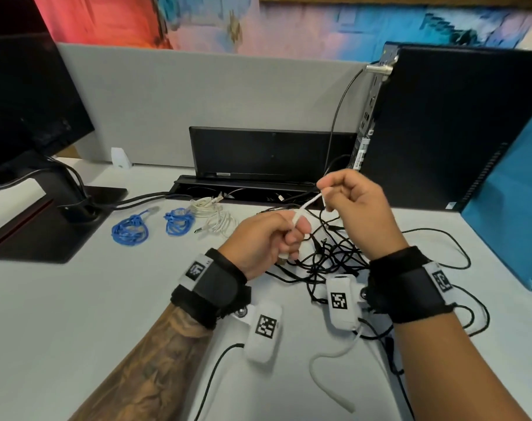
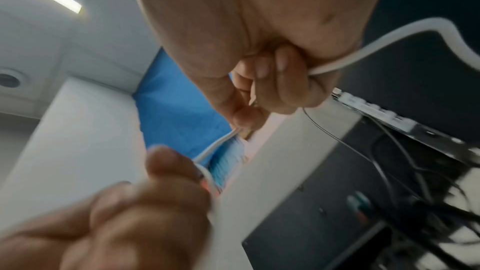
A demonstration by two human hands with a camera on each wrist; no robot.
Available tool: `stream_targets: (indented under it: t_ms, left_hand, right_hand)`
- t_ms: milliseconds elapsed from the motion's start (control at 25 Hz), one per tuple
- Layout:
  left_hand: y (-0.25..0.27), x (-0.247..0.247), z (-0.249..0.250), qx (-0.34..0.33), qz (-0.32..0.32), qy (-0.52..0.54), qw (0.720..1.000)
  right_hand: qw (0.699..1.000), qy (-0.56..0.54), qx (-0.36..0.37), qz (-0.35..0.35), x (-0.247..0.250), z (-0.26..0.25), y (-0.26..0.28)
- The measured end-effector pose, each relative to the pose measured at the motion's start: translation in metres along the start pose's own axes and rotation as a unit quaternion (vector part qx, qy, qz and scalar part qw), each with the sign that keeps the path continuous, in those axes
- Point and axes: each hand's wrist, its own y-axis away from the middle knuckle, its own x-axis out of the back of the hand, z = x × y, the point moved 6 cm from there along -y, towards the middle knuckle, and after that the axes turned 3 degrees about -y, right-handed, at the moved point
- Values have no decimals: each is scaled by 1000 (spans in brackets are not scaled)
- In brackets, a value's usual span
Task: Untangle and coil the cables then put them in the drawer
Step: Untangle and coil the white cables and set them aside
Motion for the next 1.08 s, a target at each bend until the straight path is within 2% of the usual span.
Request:
stream_targets:
  t_ms: [80, 160, 240, 280, 400, 520, 600, 680, 720, 840, 920, 1000, 1080]
  left_hand:
    - [4, 9, 9, -17, 13, 111, 994]
    - [3, 23, 16, -42, 62, 196, 978]
    - [4, 36, 17, -55, 128, 235, 962]
    - [4, 40, 17, -62, 156, 236, 957]
    - [9, 50, 21, -107, 222, 170, 954]
    - [14, 57, 29, -154, 267, 7, 951]
    - [14, 51, 31, -161, 248, -146, 944]
    - [12, 35, 27, -136, 175, -259, 940]
    - [10, 26, 23, -111, 131, -274, 946]
    - [7, 14, 9, -20, 31, -167, 985]
    - [9, 12, 6, 12, -20, -75, 997]
    - [12, 11, 7, 21, -41, 15, 999]
    - [13, 13, 12, 22, -24, 148, 989]
  right_hand:
    - [997, 35, -35, -55, -14, 16, 2]
    - [983, 81, -64, -153, -34, 22, 12]
    - [960, 115, -78, -241, -51, 14, 26]
    - [953, 127, -81, -264, -55, 10, 32]
    - [938, 143, -77, -307, -59, 0, 45]
    - [956, 54, -71, -280, -52, -9, 50]
    - [976, 23, -23, -214, -42, -13, 45]
    - [988, -14, 26, -153, -33, -18, 40]
    - [991, -28, 39, -128, -30, -17, 37]
    - [997, -23, 35, -65, -24, -4, 33]
    - [998, -34, 19, -53, -26, 7, 30]
    - [995, -40, 6, -90, -34, 13, 29]
    - [989, -8, -31, -146, -42, 19, 32]
